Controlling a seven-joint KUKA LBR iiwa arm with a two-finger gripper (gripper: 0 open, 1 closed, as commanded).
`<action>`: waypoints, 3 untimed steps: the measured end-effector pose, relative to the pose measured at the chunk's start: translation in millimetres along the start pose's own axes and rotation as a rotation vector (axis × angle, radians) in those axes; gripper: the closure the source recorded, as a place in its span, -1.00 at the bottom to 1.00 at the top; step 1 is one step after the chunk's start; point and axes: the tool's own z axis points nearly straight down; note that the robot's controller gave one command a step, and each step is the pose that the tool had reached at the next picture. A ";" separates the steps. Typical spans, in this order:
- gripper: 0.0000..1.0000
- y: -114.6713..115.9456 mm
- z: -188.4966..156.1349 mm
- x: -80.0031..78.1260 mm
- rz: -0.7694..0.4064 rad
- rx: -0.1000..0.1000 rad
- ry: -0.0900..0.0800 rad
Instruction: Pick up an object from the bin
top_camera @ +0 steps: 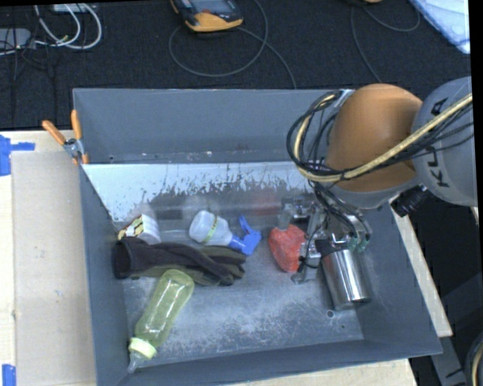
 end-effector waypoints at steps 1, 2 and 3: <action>-1.00 0.0 0.0 0.0 0.000 0.000 0.000; -1.00 10.9 37.0 -15.8 0.071 0.000 -0.005; -1.00 27.6 79.6 -38.2 -0.010 0.000 -0.003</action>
Offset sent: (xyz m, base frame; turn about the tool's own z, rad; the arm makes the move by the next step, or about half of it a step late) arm 0.0301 0.0259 -0.0860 0.1498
